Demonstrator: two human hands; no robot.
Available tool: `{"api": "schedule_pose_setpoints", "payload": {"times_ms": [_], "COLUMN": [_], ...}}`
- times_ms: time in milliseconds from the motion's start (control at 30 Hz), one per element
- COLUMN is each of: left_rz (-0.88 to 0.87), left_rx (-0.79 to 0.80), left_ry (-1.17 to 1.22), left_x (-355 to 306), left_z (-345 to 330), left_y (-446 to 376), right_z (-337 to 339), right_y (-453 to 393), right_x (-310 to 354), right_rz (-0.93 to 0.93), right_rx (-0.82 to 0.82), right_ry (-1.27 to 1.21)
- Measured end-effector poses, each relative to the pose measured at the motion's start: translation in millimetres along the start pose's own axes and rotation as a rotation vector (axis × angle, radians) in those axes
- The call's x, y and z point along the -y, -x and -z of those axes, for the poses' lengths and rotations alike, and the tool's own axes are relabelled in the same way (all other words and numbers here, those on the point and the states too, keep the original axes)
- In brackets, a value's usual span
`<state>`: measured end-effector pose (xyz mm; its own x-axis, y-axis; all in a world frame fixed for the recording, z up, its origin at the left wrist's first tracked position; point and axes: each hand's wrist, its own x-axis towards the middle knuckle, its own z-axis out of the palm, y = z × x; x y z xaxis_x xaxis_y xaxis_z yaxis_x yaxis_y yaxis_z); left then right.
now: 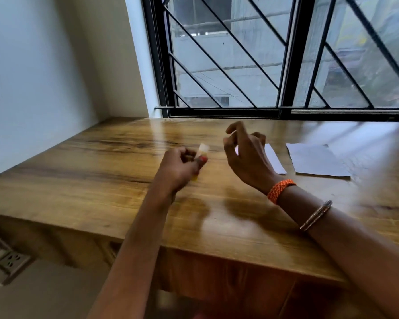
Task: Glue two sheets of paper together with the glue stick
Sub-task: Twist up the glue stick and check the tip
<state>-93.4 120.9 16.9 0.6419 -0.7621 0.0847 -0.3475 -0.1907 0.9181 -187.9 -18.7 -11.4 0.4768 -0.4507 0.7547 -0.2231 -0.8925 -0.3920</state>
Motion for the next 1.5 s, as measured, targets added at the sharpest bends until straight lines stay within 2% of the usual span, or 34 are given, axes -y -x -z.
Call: {"api": "schedule_pose_setpoints", "payload": {"times_ms": [67,133,233,367,500,800,1033,1200,1400,1500], "left_rz": [-0.036,-0.095,-0.035,0.022,-0.022,-0.049,-0.03,-0.016,-0.006,-0.043], "left_rx": [-0.005,-0.05,0.069,0.086,0.125,0.084,0.023,-0.025,0.01,0.053], "left_ry": [0.145,0.198,0.43,0.673,0.828,0.869,0.825,0.808,0.861,0.859], "left_x": [-19,-39,-56,-45,-22,-15,-18,-17,-20,-20], "left_z": [-13,-32,-62,-93,-99,-101,-101,-103,-102,-101], "left_y": [-17,-40,-73,-99,-101,-104,-100,-99,-98,-98], "right_z": [8,16,20,11,10,12,12,13,14,13], "right_y": [-5,-8,-8,-13,-17,-17,-16,-14,-15,-17], "right_x": [2,4,-7,-39,-53,-51,-47,-46,-49,-58], "right_rz": [0.002,0.046,0.166,0.219,0.167,0.213,0.112,0.075,0.006,-0.071], "right_rx": [-0.21,-0.321,-0.267,-0.173,-0.184,-0.236,-0.274,-0.277,-0.283,-0.204], "right_ry": [-0.047,-0.027,0.106,0.526,0.54,0.416,0.284,0.287,0.31,0.272]}}
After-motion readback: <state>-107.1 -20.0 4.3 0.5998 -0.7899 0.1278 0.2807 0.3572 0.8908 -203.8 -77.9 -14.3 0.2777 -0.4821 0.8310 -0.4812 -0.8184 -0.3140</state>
